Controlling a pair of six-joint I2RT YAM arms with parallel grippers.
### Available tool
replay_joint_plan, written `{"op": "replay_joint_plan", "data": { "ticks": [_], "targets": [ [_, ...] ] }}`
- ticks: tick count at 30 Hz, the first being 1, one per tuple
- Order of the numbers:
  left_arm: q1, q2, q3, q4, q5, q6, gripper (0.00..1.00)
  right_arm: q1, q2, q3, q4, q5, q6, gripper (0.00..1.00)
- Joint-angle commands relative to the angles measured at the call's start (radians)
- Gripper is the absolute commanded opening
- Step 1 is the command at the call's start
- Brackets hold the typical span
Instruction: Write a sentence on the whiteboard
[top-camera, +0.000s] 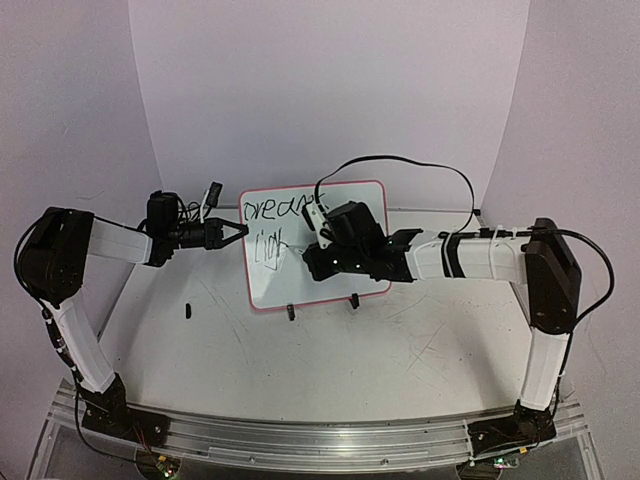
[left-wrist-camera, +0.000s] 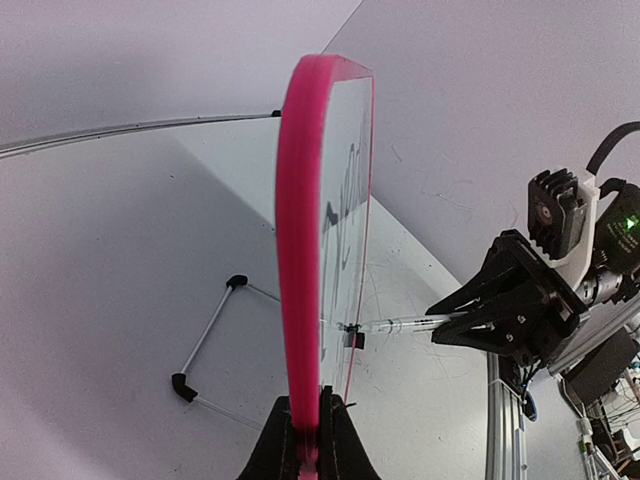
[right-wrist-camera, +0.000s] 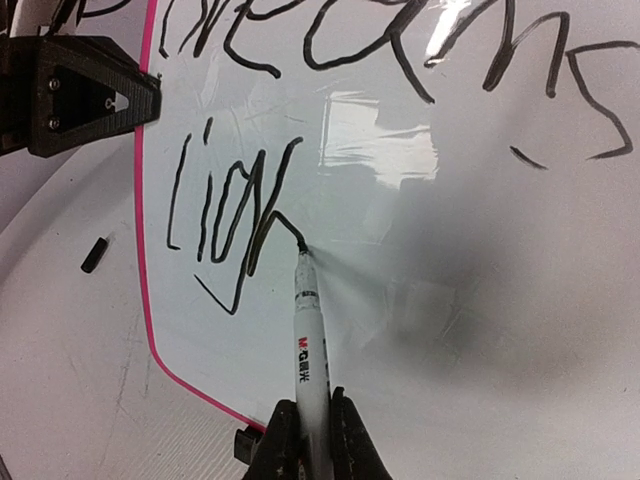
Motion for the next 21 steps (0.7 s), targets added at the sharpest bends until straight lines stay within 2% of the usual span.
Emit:
{"op": "replay_joint_plan", "data": {
  "ticks": [1, 14, 21],
  "targets": [
    [-0.007, 0.015, 0.043, 0.002, -0.044, 0.053, 0.00, 0.002, -0.032, -0.031, -0.004, 0.004, 0.035, 0.00],
    [-0.007, 0.018, 0.046, 0.000, -0.041, 0.051, 0.00, -0.002, -0.144, -0.030, 0.045, 0.013, 0.015, 0.00],
    [-0.006, 0.014, 0.044, 0.001, -0.040, 0.053, 0.00, -0.045, -0.087, 0.044, 0.048, 0.015, 0.000, 0.00]
  ]
}}
